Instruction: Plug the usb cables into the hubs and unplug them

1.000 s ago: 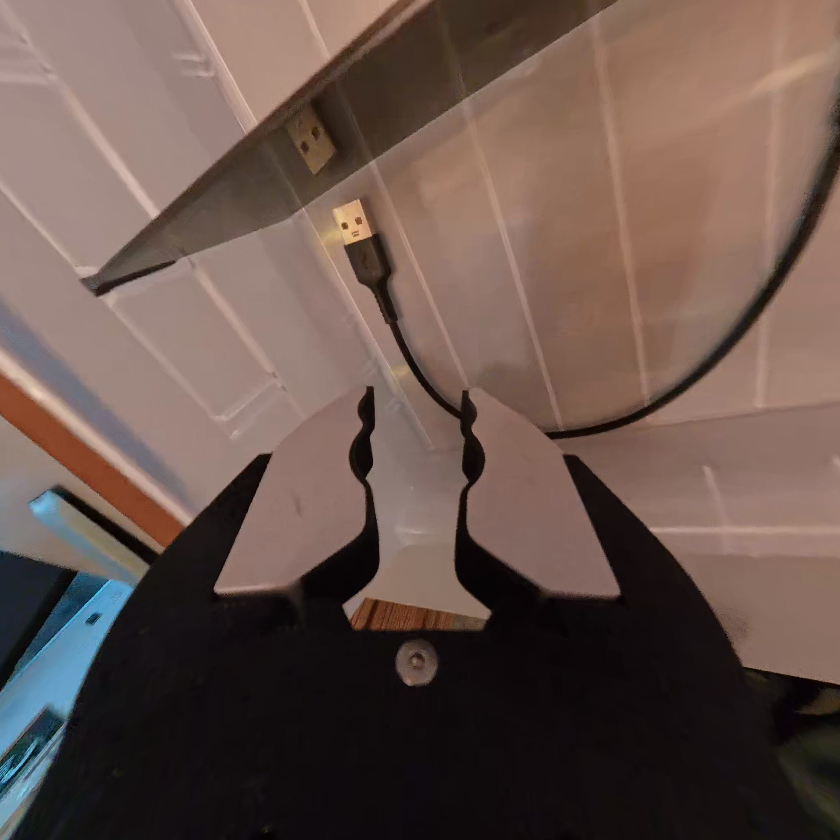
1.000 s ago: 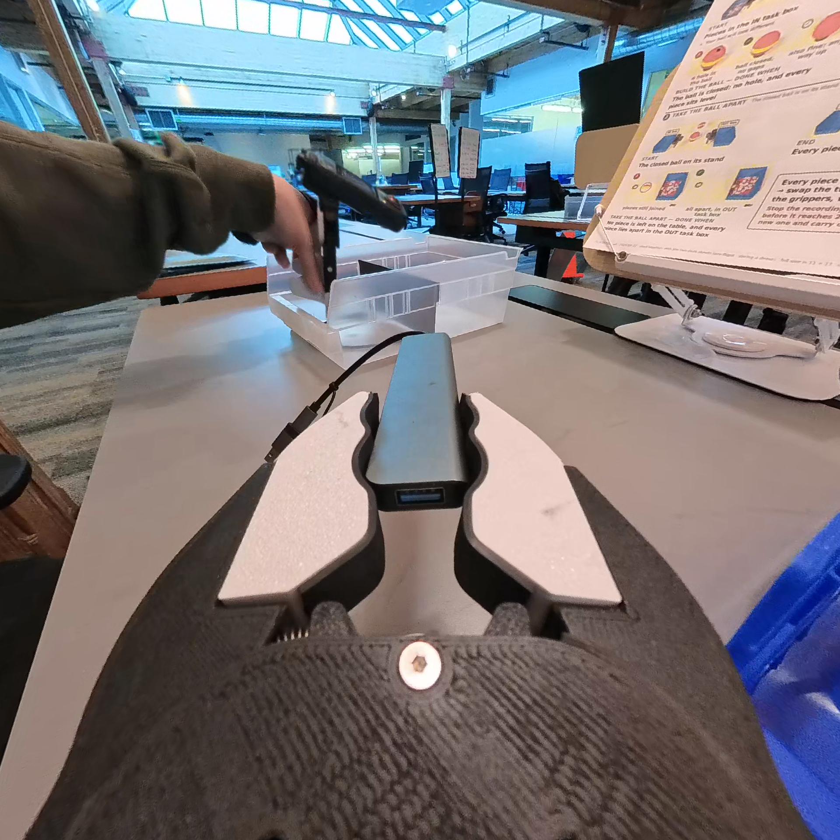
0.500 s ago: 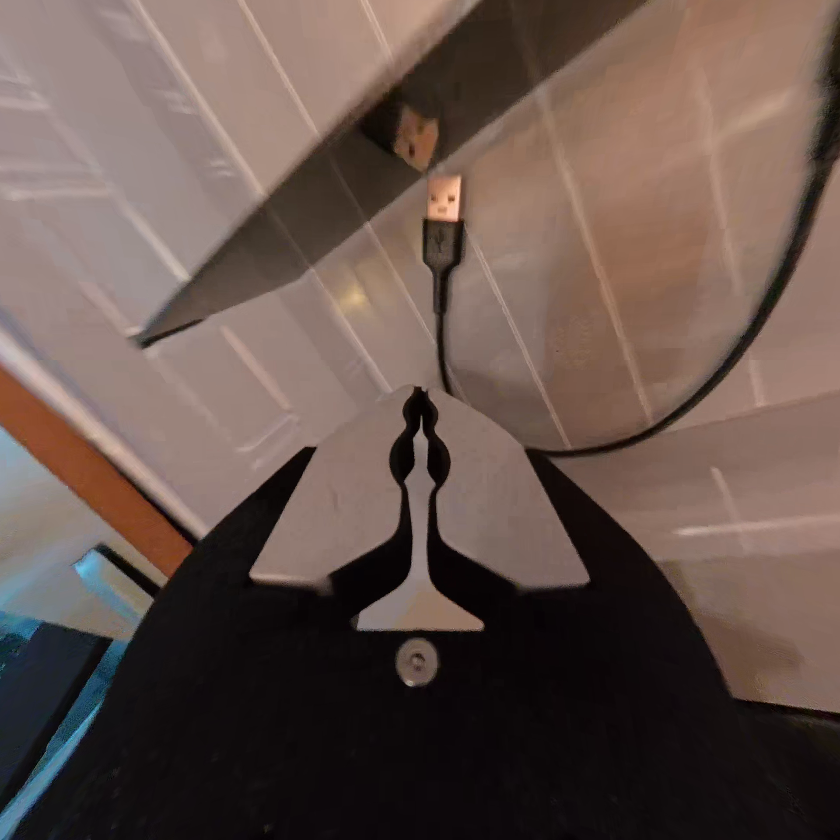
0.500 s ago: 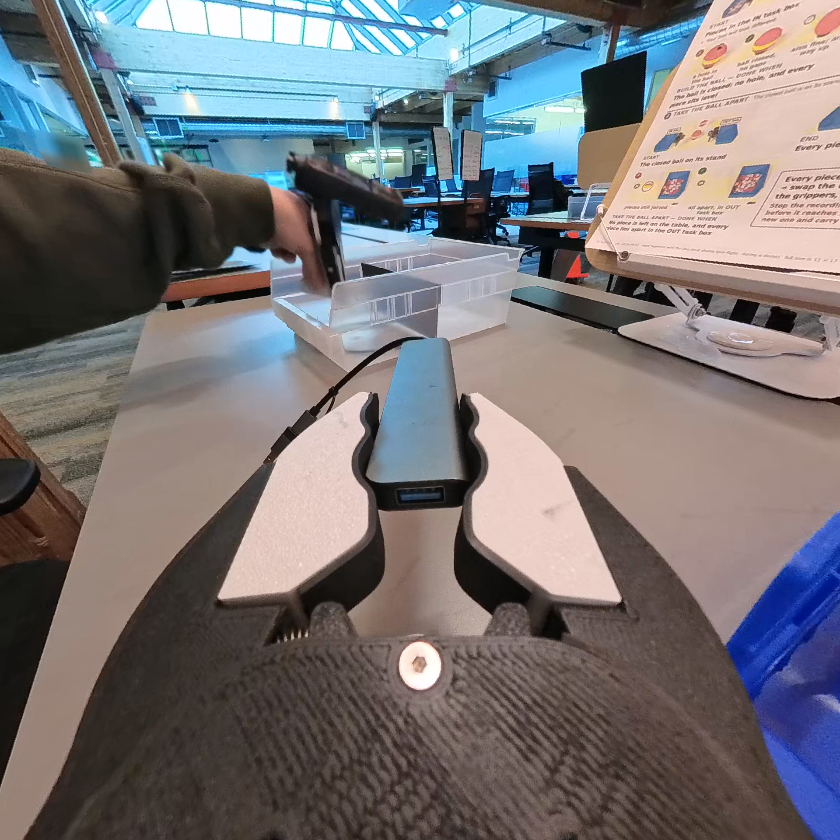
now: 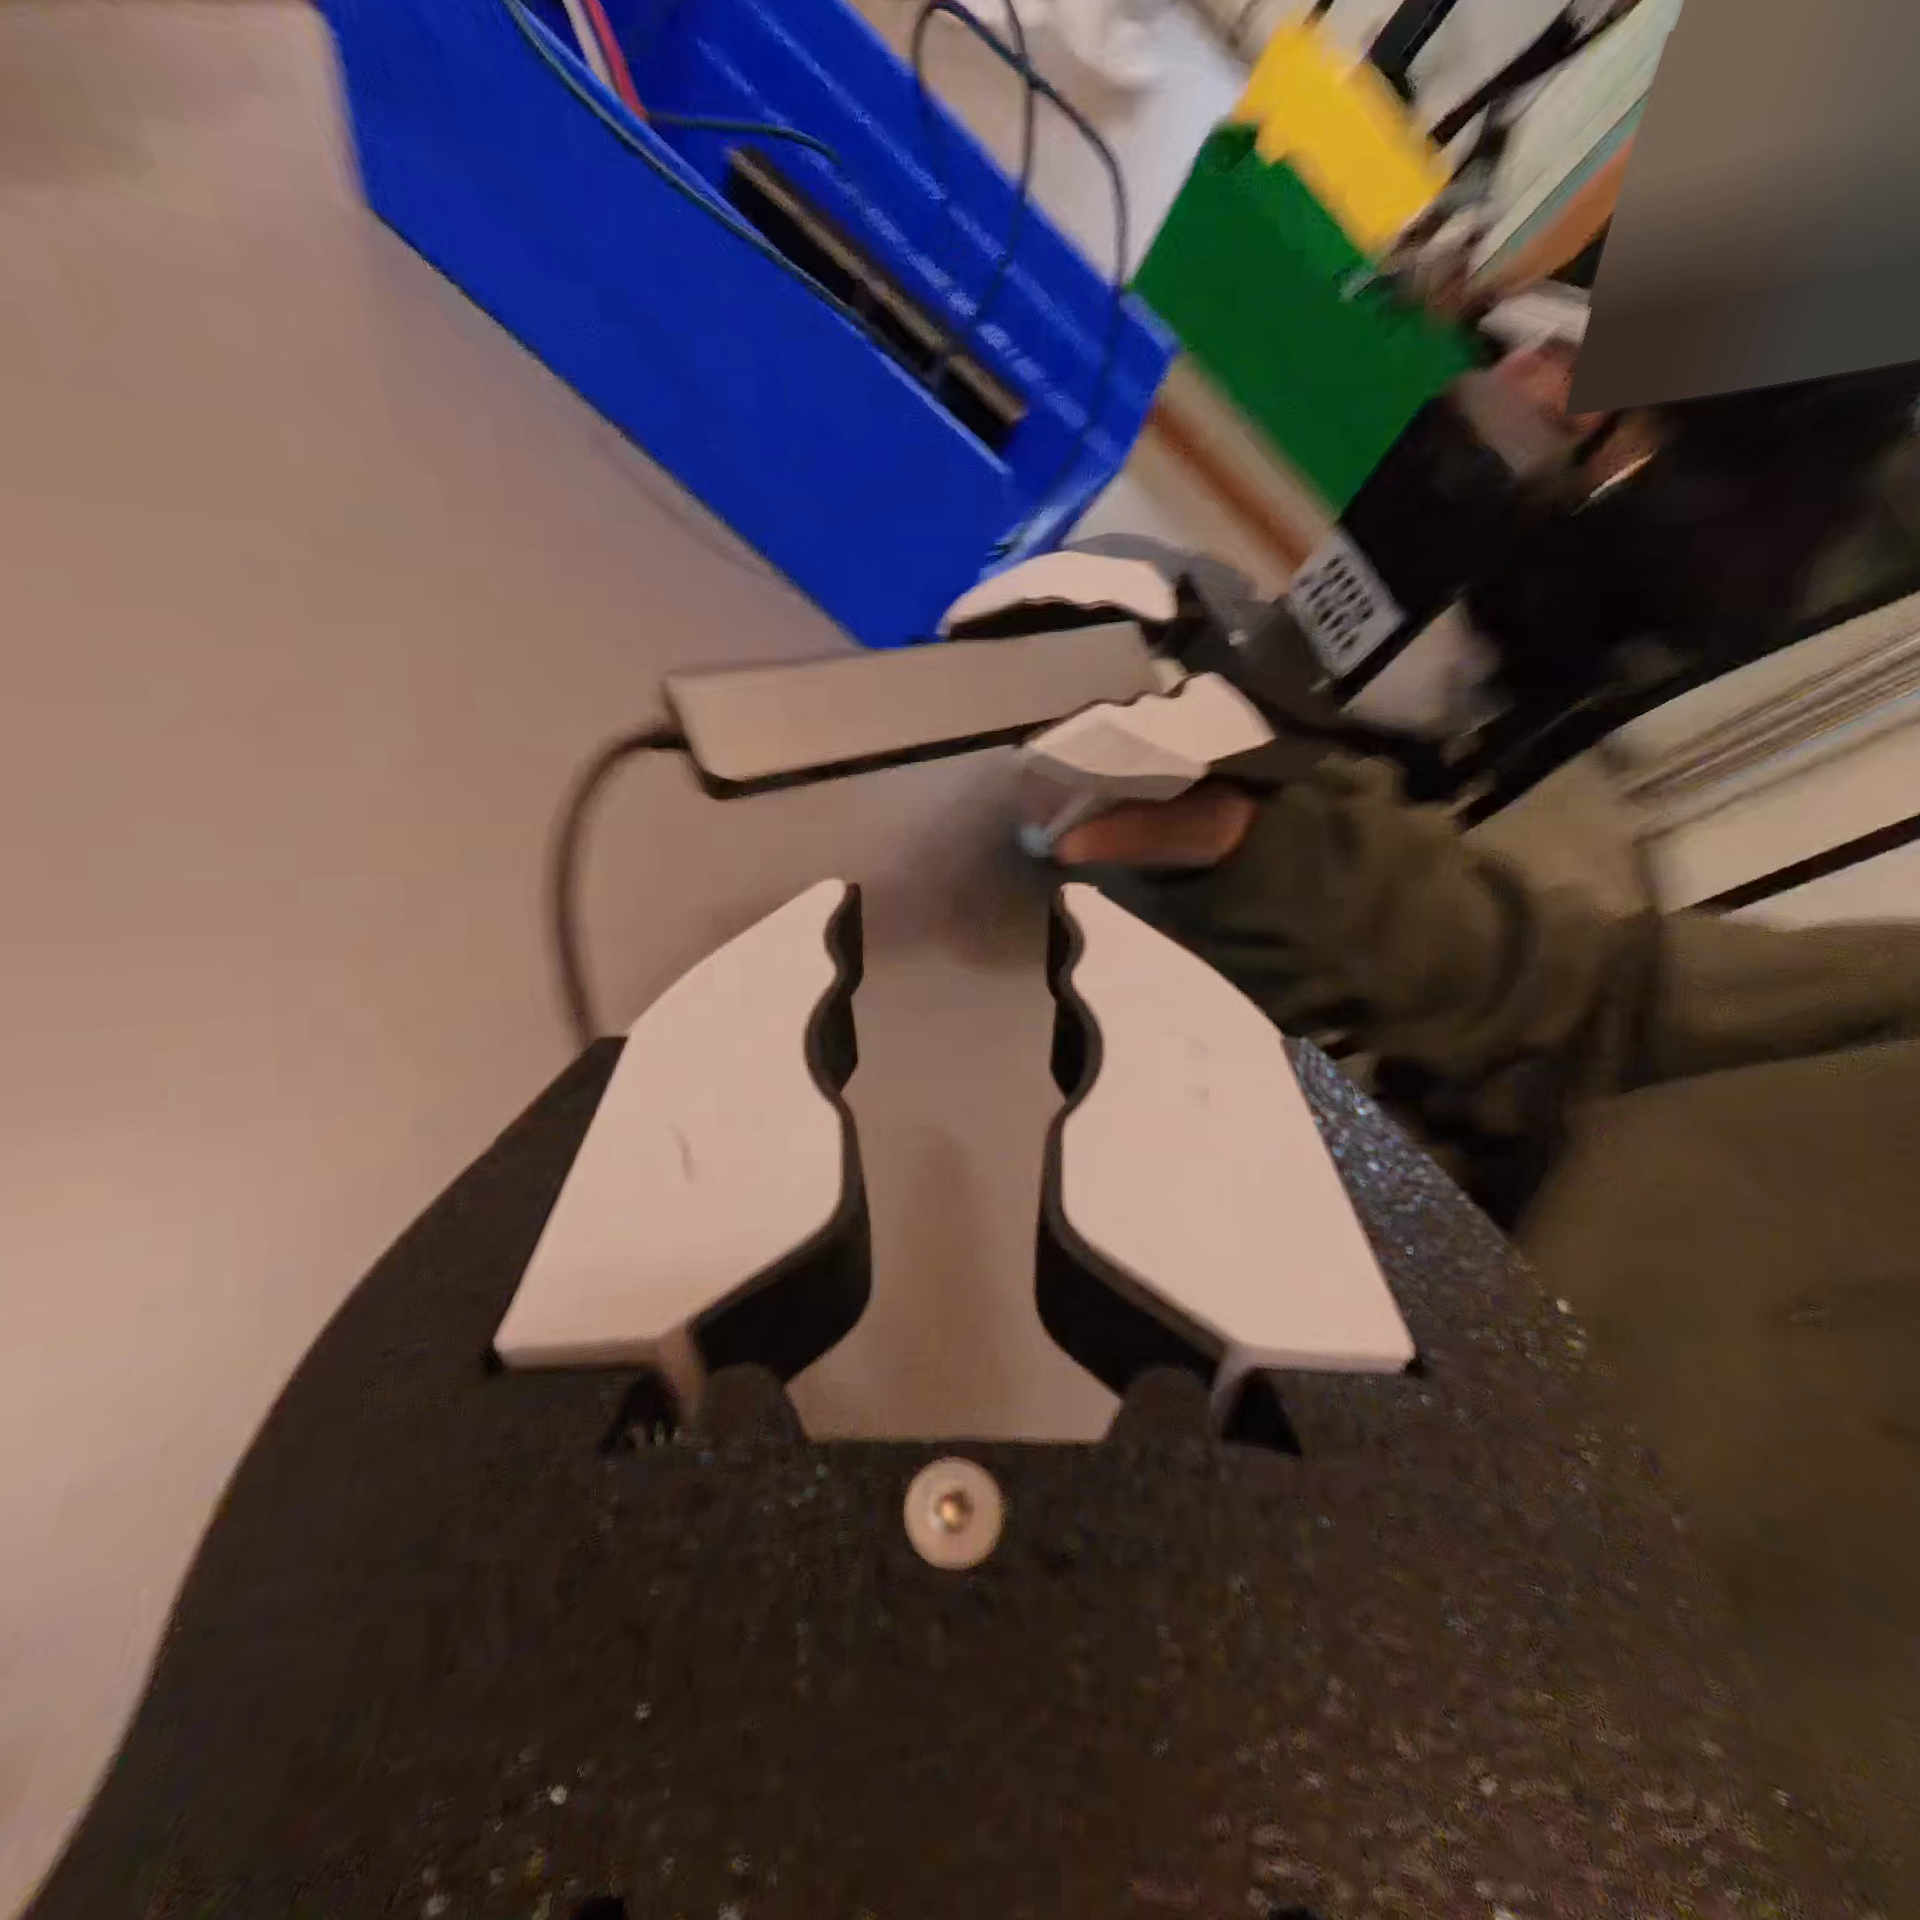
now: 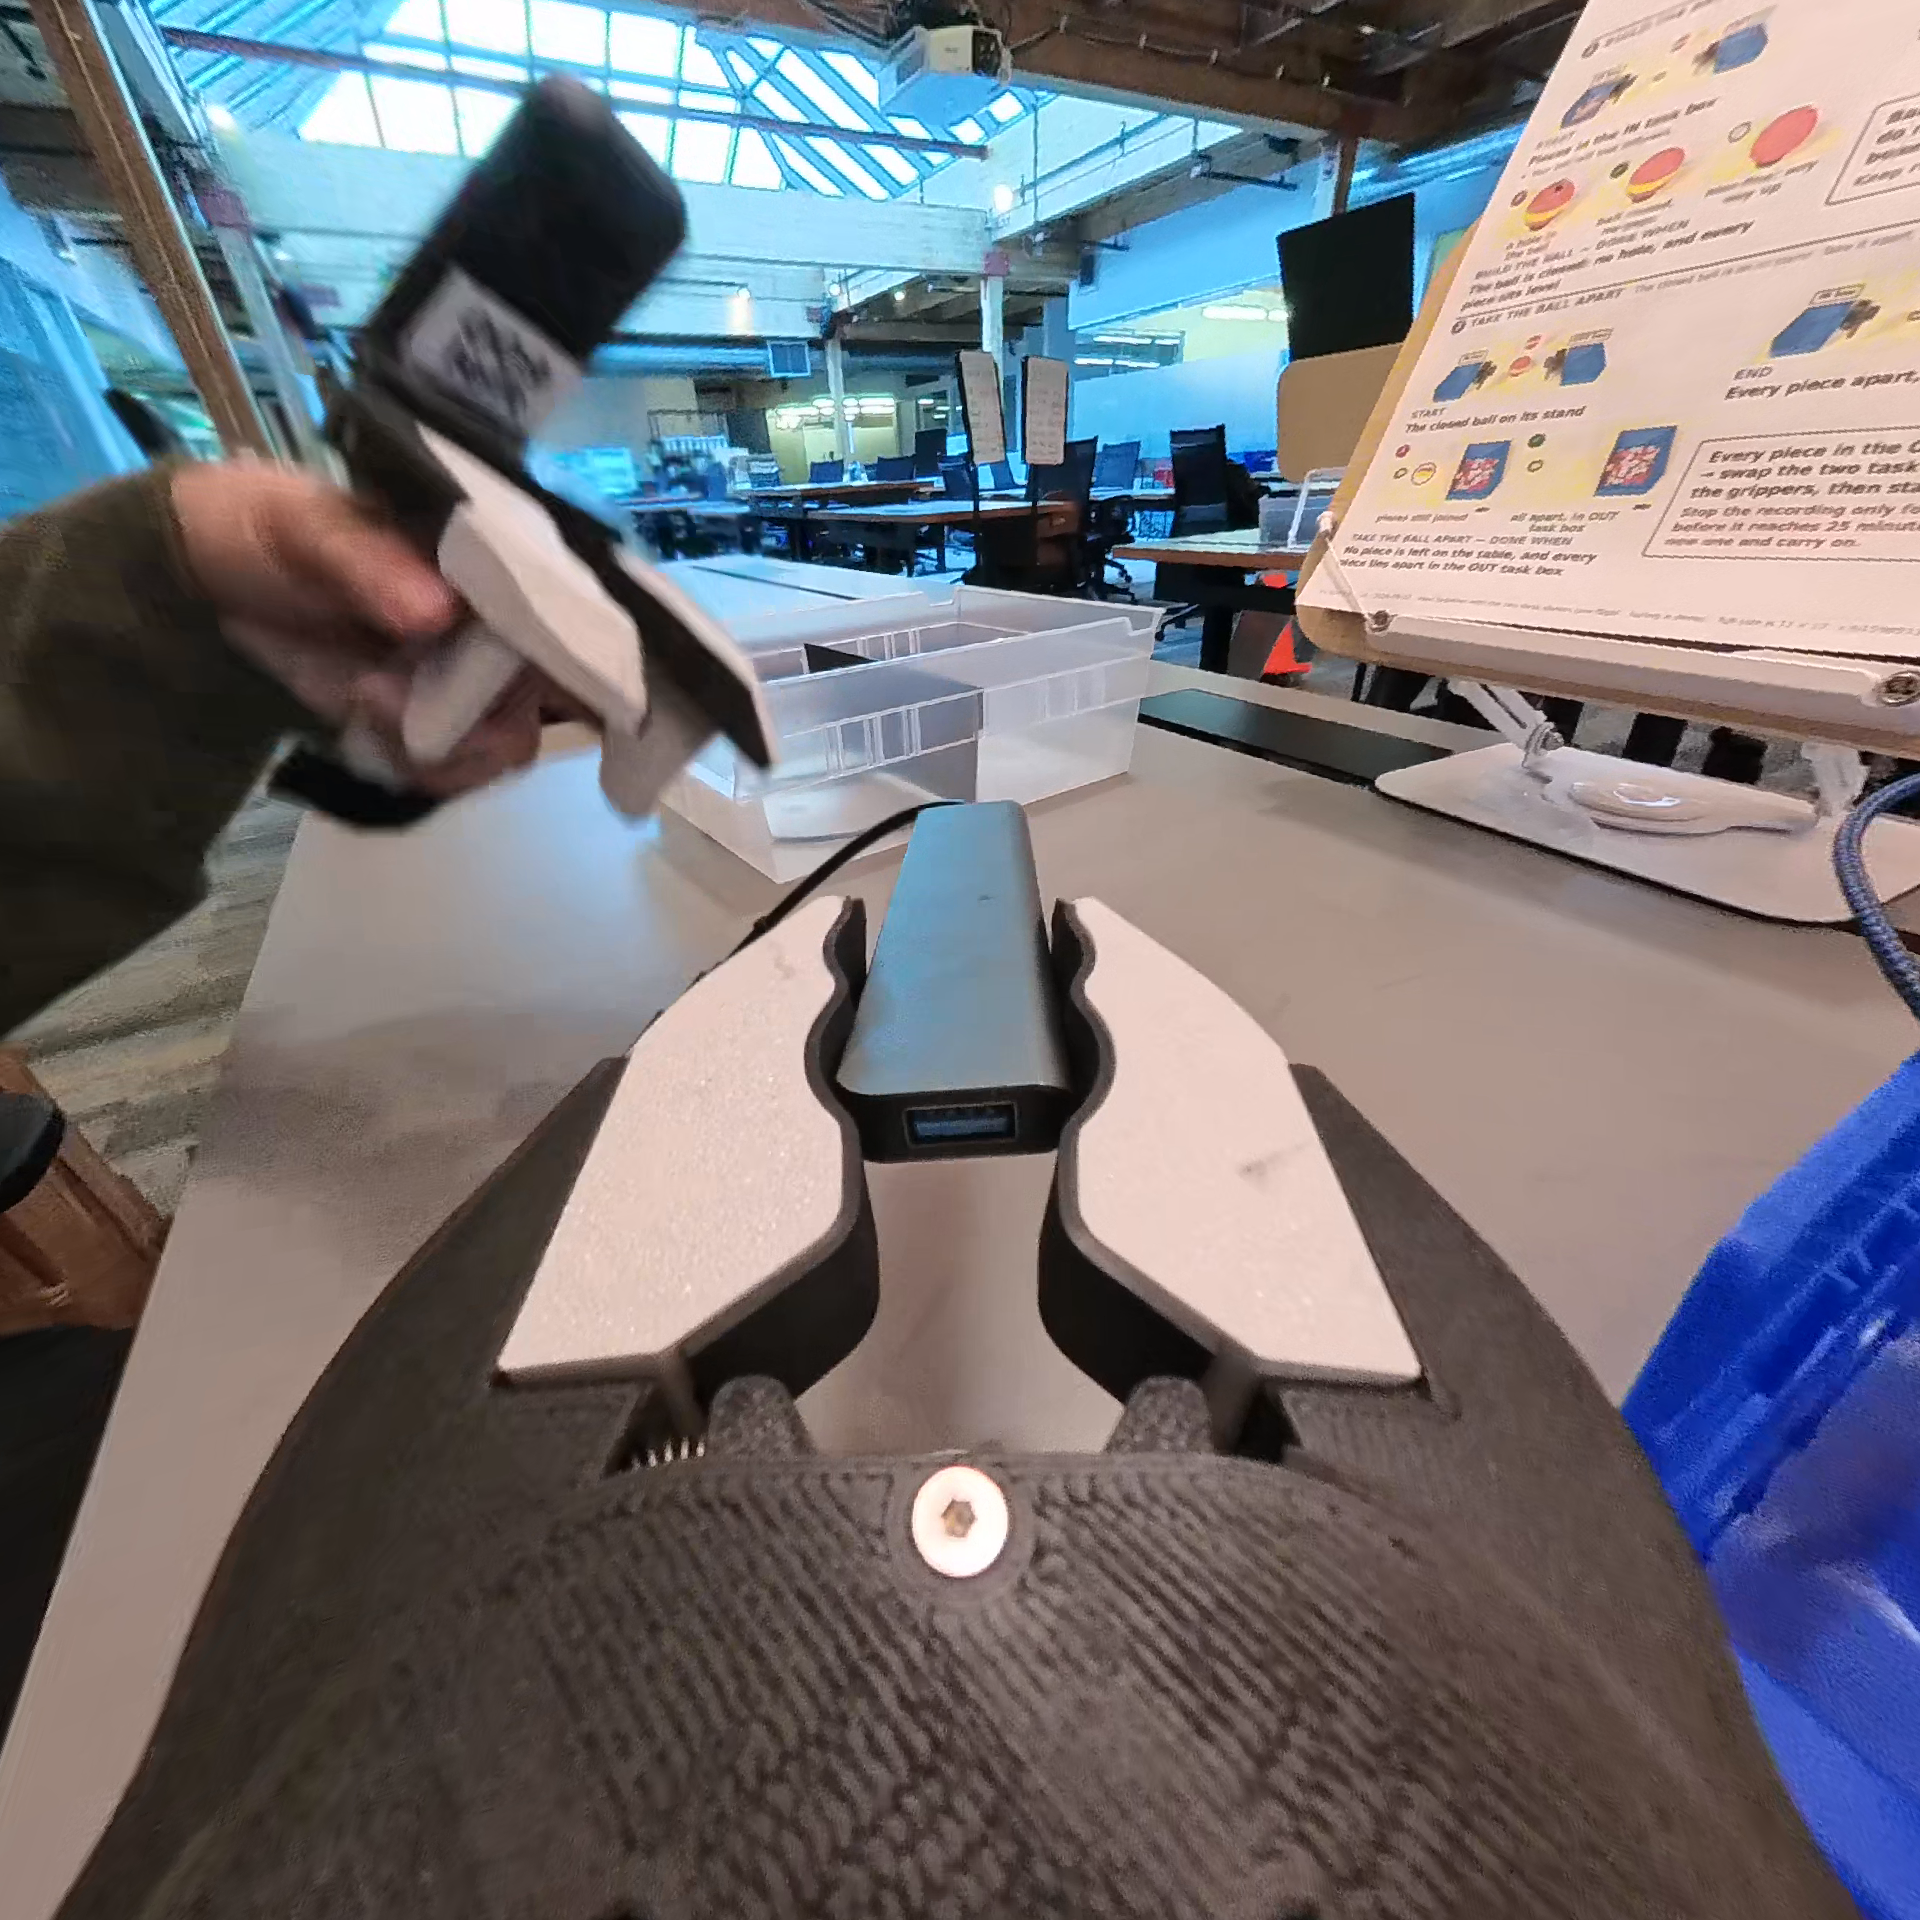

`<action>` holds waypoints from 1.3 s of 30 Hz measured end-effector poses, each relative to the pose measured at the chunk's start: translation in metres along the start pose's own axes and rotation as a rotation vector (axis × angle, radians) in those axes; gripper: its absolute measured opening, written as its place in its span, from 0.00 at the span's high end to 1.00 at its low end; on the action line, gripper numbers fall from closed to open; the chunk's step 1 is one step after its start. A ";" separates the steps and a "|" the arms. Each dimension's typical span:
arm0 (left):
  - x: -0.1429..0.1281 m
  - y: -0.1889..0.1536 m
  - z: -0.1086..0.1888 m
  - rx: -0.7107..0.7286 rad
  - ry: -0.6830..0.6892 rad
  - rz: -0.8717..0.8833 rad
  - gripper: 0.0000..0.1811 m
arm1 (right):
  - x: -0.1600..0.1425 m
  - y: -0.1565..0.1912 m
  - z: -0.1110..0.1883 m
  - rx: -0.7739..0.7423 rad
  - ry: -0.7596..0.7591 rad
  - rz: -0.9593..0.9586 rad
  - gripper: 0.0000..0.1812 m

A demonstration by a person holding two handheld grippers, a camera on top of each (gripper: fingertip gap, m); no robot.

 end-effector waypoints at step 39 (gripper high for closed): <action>0.023 0.018 -0.051 -0.220 -0.501 0.689 0.95 | -0.001 0.010 -0.002 -0.131 0.018 0.267 0.82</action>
Point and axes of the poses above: each gripper's, where its closed fingertips meet, z back along the fingers, x out of its top, y = z × x across the jaws, the point moved 5 cm from there along z, back along the fingers, and after that the axes turned 3 degrees about x, right-handed, at the moved point
